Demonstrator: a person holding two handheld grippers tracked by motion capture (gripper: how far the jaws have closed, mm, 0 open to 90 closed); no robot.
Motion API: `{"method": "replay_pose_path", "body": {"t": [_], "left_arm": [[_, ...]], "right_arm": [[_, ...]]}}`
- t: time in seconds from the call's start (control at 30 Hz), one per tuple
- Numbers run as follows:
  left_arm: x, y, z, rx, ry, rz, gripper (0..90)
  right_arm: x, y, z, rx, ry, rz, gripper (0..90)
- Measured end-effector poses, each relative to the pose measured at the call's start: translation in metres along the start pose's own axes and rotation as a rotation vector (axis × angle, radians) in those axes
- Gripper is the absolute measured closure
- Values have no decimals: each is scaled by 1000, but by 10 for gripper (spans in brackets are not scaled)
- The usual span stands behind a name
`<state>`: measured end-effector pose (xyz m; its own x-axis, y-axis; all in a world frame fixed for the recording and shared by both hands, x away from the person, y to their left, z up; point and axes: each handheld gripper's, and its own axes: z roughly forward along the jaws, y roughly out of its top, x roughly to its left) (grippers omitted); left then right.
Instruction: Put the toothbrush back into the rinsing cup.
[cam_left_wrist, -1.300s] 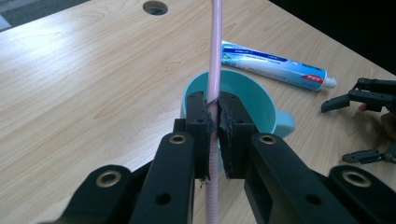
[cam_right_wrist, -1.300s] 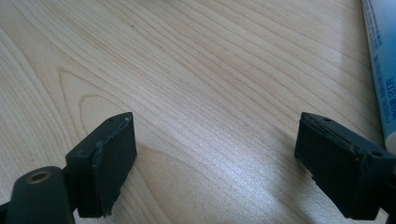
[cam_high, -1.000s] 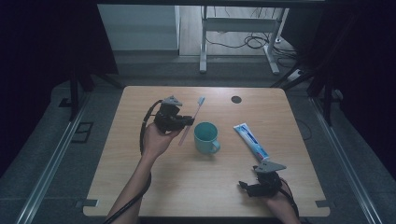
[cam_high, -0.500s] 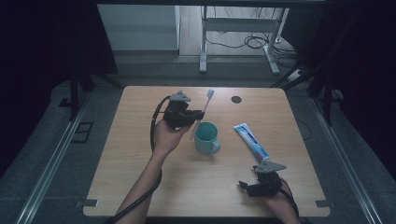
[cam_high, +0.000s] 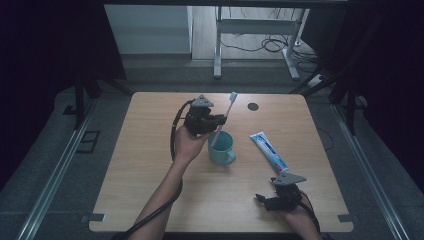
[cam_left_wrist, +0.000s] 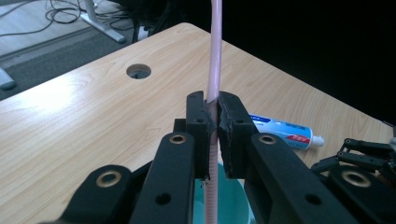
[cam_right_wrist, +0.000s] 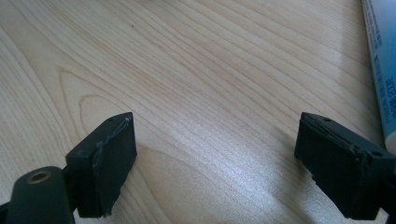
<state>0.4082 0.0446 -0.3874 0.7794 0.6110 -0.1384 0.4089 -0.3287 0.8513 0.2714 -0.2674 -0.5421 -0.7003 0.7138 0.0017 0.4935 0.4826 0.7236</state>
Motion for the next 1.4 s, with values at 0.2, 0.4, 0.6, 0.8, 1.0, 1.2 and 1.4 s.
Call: {"method": "replay_pose_path", "body": {"t": [0.2, 0.4, 0.6, 0.8, 1.0, 1.2, 1.4], "left_arm": [[1, -3, 12, 5, 11, 3, 832], [2, -10, 21, 18, 24, 9, 831], [3, -19, 25, 22, 27, 1, 829], [4, -29, 30, 43, 27, -7, 829], [4, -38, 36, 62, 23, -14, 828], [2, -43, 43, 80, 18, -17, 825], [2, -48, 50, 116, 17, -28, 822]], "right_arm": [[0, 0, 0, 0, 1, 0, 124], [0, 0, 0, 0, 1, 1, 124], [0, 0, 0, 0, 1, 1, 124], [0, 0, 0, 0, 1, 1, 124], [0, 0, 0, 0, 0, 1, 124], [0, 0, 0, 1, -1, 0, 124], [0, 0, 0, 0, 1, 1, 124]]}}
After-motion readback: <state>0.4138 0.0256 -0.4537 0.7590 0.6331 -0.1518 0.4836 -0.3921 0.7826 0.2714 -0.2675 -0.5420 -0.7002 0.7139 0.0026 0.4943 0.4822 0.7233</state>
